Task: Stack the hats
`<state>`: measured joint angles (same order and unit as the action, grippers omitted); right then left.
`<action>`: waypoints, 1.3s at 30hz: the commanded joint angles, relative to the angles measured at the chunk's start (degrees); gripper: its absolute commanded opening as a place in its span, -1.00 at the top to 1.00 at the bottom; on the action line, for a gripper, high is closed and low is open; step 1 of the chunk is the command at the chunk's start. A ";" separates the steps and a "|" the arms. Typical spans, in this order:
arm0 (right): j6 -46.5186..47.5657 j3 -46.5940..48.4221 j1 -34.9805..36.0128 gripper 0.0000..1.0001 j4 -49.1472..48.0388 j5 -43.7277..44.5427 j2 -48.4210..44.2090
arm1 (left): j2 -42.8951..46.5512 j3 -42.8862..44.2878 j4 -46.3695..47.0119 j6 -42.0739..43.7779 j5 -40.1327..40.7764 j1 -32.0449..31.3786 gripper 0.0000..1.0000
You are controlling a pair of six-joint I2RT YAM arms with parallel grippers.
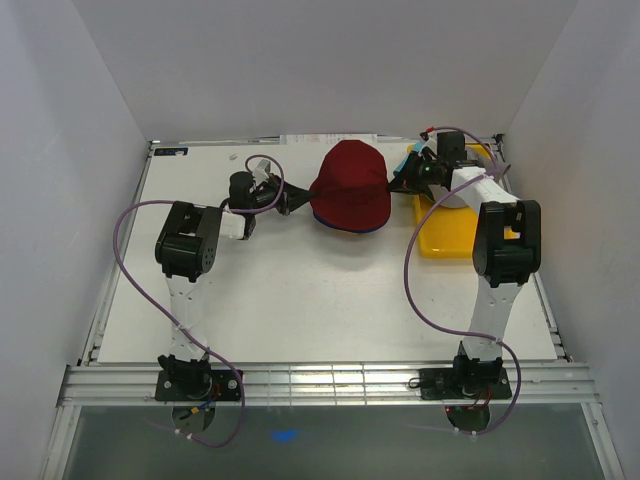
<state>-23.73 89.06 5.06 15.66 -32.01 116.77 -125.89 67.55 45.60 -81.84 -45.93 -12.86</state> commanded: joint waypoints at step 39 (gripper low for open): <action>-0.18 -5.83 -0.31 0.84 -0.19 3.89 -3.65 | -2.79 22.44 -51.22 30.51 9.98 2.32 0.98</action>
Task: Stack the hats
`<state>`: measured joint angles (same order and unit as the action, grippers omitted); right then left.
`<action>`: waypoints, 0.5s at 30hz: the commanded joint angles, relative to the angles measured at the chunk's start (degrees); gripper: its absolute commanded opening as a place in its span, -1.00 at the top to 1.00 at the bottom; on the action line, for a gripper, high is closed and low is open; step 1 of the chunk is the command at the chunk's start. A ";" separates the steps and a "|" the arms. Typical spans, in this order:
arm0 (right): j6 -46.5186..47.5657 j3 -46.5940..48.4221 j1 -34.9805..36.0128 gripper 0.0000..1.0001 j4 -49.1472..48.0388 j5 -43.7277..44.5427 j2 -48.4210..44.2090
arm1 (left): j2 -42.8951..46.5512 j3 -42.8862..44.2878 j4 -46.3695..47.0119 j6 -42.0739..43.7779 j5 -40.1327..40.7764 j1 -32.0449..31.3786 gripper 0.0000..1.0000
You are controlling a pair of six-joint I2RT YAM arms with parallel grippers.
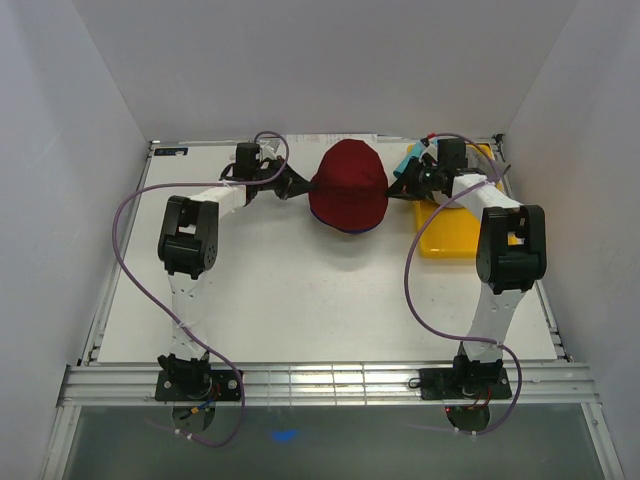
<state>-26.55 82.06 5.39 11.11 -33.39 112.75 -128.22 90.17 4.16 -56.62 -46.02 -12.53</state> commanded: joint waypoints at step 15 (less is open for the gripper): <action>2.64 7.67 -0.64 0.20 8.49 4.47 -1.65 | 3.15 5.89 -15.59 6.87 11.21 2.16 -0.11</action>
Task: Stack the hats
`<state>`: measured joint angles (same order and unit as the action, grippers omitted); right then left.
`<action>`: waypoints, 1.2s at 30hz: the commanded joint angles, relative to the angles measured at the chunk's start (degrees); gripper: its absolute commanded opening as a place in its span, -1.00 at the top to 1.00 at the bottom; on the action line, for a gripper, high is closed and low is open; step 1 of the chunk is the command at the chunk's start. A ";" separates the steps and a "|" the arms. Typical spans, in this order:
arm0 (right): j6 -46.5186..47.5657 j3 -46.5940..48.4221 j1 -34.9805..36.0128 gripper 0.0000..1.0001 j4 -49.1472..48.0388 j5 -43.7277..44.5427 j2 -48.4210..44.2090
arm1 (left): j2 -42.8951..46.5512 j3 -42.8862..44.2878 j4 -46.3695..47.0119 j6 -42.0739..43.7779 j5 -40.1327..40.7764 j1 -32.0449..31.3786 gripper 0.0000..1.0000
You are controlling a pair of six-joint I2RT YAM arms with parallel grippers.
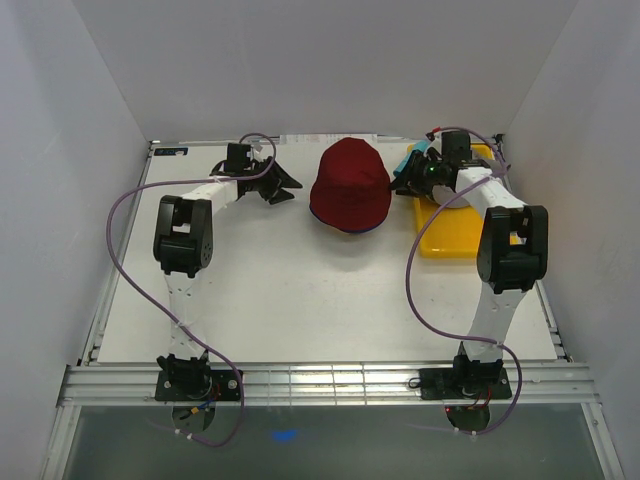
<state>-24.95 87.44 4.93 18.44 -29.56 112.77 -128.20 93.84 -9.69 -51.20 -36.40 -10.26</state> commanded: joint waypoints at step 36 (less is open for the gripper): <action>-5.02 12.66 -8.44 -0.06 10.47 22.71 -0.02 | 28.88 -11.48 2.13 3.39 -5.34 1.12 -0.16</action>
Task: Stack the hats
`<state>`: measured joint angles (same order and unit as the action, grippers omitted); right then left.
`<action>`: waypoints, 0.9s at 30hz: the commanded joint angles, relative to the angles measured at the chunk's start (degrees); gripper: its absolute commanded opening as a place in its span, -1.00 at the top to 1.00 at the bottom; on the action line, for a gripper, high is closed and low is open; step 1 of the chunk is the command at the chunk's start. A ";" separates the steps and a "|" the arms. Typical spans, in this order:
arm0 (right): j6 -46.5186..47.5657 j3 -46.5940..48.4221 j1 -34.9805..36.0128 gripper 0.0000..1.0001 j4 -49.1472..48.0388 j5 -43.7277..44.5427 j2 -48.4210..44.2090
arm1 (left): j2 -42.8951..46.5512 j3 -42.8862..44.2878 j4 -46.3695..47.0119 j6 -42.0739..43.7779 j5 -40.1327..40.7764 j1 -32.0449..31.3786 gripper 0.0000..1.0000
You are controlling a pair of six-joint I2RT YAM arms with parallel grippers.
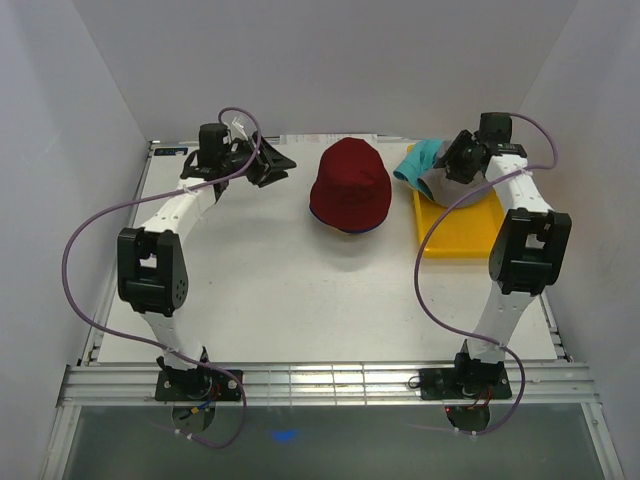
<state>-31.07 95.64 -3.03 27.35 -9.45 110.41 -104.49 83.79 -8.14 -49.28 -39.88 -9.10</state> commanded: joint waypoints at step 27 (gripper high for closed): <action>5.85 20.21 -0.40 0.43 4.81 4.00 17.21 | 15.19 -4.86 0.05 0.06 -5.12 -2.32 -0.17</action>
<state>-26.57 113.82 -3.62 31.68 -5.80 127.90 -93.82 79.22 -8.23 -49.17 -44.05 -10.61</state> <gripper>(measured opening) 0.333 0.582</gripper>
